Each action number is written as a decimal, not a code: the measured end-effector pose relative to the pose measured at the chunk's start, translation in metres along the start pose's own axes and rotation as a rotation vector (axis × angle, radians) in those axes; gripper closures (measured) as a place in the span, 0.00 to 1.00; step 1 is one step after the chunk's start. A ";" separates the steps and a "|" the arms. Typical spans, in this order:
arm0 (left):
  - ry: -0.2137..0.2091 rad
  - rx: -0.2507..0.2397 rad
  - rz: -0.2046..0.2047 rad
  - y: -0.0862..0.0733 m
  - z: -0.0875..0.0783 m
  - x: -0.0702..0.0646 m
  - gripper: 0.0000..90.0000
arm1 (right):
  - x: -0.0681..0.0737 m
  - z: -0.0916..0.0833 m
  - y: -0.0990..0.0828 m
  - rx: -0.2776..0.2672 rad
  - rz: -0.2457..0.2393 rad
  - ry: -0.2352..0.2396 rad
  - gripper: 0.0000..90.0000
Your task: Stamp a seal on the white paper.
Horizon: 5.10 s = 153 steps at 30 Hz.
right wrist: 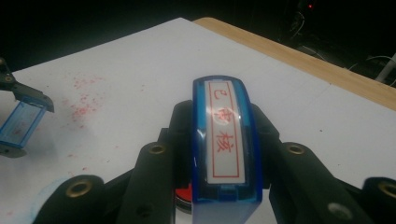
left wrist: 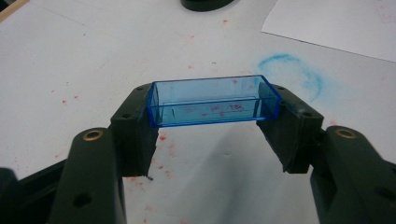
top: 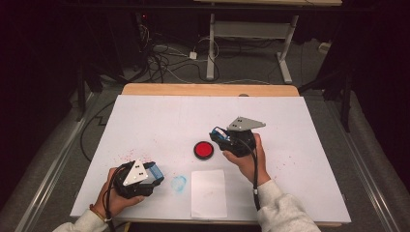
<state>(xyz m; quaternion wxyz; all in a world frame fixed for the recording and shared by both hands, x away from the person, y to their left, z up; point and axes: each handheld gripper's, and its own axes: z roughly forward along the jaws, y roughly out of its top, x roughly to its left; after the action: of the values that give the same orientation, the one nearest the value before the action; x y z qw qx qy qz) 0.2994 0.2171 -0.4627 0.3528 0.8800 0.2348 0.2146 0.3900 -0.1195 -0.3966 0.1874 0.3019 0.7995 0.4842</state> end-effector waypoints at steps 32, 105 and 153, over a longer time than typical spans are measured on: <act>0.012 -0.030 0.051 0.019 0.010 -0.012 0.43 | 0.020 -0.031 0.005 -0.065 0.020 0.040 0.77; 0.043 -0.183 0.048 0.082 0.056 -0.042 0.43 | 0.051 -0.007 -0.008 -0.030 0.043 0.113 0.77; 0.058 -0.138 0.020 0.073 0.053 -0.026 0.43 | 0.088 -0.002 -0.094 0.200 -0.131 0.155 0.78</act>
<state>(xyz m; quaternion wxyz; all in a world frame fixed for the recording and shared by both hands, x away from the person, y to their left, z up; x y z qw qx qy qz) 0.3270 0.1282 -0.4503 0.4037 0.8492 0.2208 0.2591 0.2950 -0.0951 -0.4803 0.1252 0.2280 0.8738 0.4110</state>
